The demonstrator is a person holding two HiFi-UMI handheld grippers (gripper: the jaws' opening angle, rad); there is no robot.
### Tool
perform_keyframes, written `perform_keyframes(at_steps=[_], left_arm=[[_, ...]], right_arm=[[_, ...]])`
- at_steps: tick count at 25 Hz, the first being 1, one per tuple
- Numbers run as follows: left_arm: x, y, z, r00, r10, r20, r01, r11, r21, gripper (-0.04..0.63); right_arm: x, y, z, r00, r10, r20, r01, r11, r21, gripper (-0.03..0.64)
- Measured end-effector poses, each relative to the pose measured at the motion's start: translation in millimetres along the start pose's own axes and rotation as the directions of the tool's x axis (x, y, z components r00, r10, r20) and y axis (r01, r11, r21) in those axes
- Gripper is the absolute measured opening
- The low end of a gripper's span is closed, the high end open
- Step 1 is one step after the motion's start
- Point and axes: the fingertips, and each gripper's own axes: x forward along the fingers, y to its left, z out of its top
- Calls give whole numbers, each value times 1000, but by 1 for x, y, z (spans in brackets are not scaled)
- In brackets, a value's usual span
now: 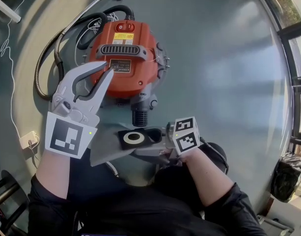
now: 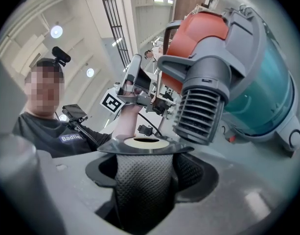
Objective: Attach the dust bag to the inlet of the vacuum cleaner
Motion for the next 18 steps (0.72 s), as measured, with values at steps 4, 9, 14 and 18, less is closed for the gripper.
perform_keyframes(at_steps=[4,9,14,18], left_arm=[[12,8,-4,1000,-10,-4,11,999,50,82],[30,14,-9,1000,-29,6,29,996,86,134],[52,23,-18,996,-93,15,91,991,101,170],[64,24,-27,986,-165,28,162,982,94,183]], right_arm=[[-5,-8,0,999,-26,22,26,1000,15,288],[-10,-13,-2,998,-55,33,55,998,7,288],[-14,-18,-1,997,-68,42,67,998,13,288],[-14,-18,-3,997,-69,41,69,998,12,288]])
